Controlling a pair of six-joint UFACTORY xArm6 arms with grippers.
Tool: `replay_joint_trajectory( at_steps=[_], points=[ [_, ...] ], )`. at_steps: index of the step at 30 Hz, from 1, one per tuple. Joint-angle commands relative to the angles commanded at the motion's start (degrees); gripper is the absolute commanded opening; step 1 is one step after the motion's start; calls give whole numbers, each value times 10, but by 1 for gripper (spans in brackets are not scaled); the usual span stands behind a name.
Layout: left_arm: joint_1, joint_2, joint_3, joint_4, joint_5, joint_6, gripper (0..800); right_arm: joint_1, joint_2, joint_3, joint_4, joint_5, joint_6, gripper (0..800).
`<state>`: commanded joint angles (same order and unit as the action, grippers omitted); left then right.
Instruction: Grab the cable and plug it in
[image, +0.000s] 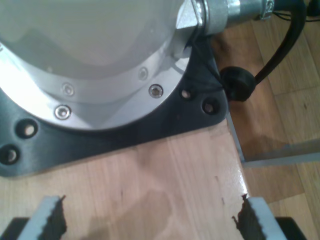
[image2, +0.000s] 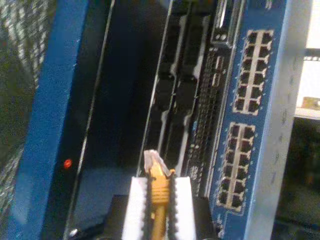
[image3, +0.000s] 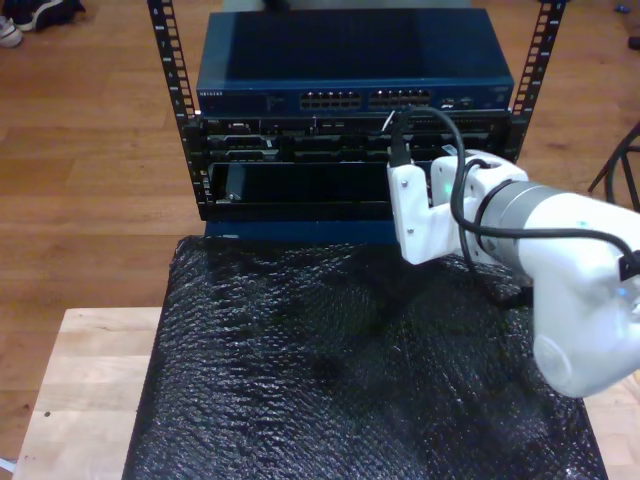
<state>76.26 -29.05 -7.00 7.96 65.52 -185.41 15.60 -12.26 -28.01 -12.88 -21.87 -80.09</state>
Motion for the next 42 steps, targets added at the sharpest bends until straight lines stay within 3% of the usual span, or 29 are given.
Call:
replay_joint_trajectory(
  at_steps=[7,14,23,30,42],
  points=[
    [1,0,0,0,0,0,800,-1,54,-15,1,-85,-1,0],
    [0,0,0,0,0,0,800,0,72,-31,1,-104,-4,0],
    [0,0,0,0,0,0,800,-1,125,-97,7,-129,-1,0],
    [0,0,0,0,0,0,800,-1,134,-93,7,-156,-2,0],
    [1,0,0,0,0,0,800,-17,193,-76,6,-319,-7,0]
  ],
)
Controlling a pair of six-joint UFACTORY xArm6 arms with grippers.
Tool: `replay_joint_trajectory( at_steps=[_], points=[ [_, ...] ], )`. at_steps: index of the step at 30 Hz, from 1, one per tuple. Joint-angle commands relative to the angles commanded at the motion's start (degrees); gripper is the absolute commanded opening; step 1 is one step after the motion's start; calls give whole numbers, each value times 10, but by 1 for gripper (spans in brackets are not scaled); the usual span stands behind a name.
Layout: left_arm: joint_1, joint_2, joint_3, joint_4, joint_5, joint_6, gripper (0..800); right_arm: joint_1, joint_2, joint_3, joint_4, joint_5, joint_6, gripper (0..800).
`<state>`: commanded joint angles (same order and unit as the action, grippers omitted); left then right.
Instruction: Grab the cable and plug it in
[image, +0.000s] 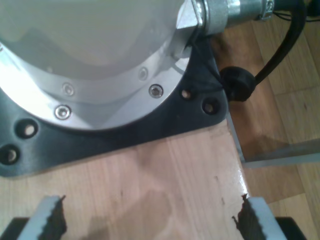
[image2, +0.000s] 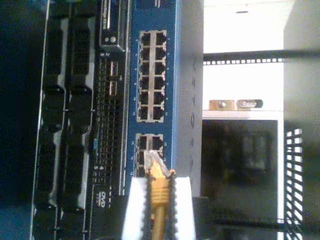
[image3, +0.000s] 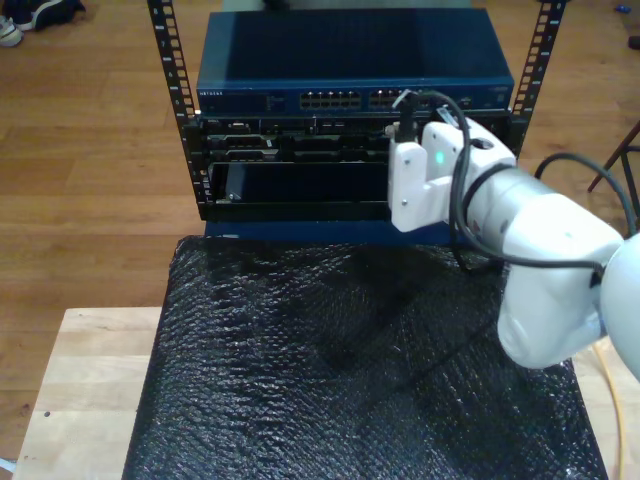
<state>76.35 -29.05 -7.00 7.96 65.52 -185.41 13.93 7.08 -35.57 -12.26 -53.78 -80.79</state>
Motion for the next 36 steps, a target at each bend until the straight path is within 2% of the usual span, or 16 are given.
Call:
replay_joint_trajectory(
  at_steps=[7,10,15,36],
  points=[
    [0,1,0,0,0,0,800,1,51,2,10,-144,-10,0],
    [0,0,0,0,0,0,800,4,60,1,42,-165,-14,0],
    [0,1,0,0,0,0,800,4,105,-23,84,-209,-68,0],
    [0,0,0,0,0,0,800,55,226,-118,275,-308,-135,0]
  ],
)
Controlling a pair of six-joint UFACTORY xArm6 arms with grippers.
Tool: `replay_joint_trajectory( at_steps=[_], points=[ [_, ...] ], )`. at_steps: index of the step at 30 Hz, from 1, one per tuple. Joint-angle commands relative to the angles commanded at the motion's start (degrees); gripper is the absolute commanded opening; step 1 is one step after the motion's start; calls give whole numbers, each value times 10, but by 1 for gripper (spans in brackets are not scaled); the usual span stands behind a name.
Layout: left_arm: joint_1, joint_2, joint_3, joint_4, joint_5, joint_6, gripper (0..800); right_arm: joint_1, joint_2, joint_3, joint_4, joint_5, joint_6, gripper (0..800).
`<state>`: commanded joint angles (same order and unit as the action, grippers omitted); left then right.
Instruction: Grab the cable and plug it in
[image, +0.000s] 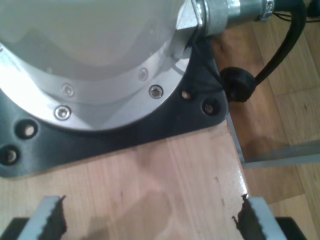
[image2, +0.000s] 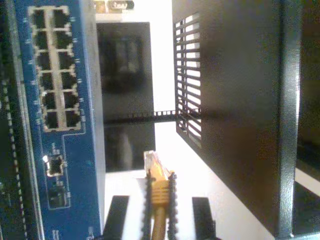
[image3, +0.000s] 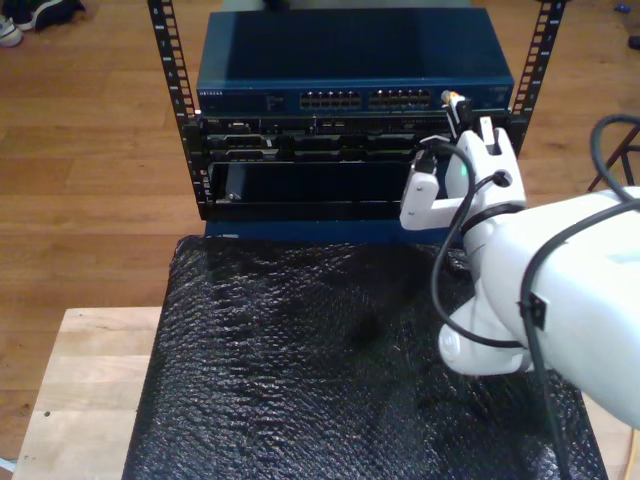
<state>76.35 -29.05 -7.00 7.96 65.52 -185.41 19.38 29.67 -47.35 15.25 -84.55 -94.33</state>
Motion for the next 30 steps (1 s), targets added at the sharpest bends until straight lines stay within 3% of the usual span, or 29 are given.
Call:
replay_joint_trajectory(
  at_steps=[5,12,30],
  points=[
    [0,0,0,0,0,0,800,18,19,-10,50,-5,0,0],
    [0,0,0,0,0,0,800,47,62,-67,124,-10,0,0],
    [-1,1,0,0,0,0,800,62,141,-180,149,-4,0,0]
  ],
)
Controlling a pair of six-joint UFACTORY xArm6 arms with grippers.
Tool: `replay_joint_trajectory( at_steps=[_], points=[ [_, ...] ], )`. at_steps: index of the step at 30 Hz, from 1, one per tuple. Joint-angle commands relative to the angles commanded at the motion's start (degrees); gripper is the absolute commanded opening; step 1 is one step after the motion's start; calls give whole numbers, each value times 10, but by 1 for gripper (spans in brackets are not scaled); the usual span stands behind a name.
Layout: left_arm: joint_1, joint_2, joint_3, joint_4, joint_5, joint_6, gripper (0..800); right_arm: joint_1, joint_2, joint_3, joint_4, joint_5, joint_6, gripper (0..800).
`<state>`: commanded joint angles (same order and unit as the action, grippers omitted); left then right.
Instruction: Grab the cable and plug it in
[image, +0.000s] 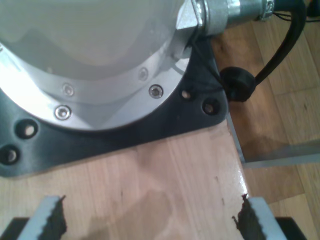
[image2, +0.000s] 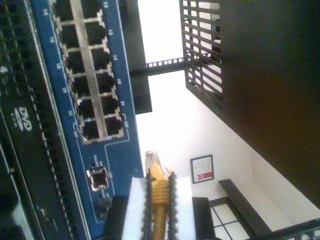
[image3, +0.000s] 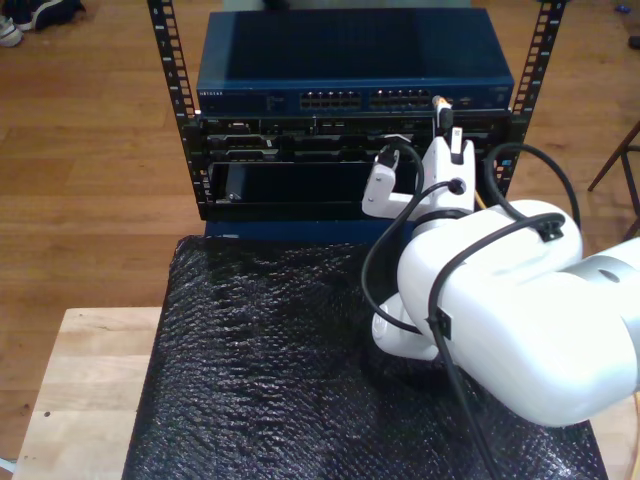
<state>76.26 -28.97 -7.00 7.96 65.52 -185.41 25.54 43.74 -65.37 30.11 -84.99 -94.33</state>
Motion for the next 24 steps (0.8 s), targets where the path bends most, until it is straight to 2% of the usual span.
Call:
replay_joint_trajectory(
  at_steps=[24],
  points=[
    [1,-1,0,0,0,0,800,0,40,-56,0,9,-26,0]
  ],
)
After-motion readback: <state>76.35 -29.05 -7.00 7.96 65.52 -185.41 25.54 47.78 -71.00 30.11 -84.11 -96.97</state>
